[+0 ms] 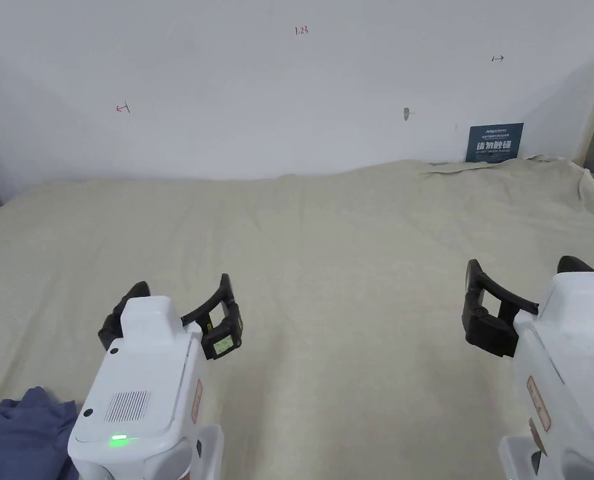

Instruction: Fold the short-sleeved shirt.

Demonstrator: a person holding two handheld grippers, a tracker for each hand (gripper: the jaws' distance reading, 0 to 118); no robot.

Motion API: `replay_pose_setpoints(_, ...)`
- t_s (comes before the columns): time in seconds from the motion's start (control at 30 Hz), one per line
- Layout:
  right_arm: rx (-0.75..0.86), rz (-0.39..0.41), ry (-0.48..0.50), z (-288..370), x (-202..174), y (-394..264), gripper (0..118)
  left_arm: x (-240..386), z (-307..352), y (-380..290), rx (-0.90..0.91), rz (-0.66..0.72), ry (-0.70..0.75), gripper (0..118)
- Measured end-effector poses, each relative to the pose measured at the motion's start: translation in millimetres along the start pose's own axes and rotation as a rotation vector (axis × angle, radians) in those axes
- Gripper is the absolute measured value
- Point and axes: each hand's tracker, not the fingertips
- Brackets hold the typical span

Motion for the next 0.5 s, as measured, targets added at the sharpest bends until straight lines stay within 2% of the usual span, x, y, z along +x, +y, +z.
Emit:
replay_pose_setpoints(0.03,0.000,0.001,-0.002,-0.1,0.1,0.1,104,-0.6,-0.2,0.0,-0.002,0.000,-0.003,118)
replay_pose_setpoints(0.1,0.005,-0.005,0.002,-0.3,0.9,0.4,113,-0.2,1.1,-0.5,0.009,-0.010,0.000,118)
replay_pose_setpoints(0.5,0.020,-0.019,0.000,3.0,1.6,3.8,114,1.3,3.2,-0.2,0.026,-0.024,0.001,118)
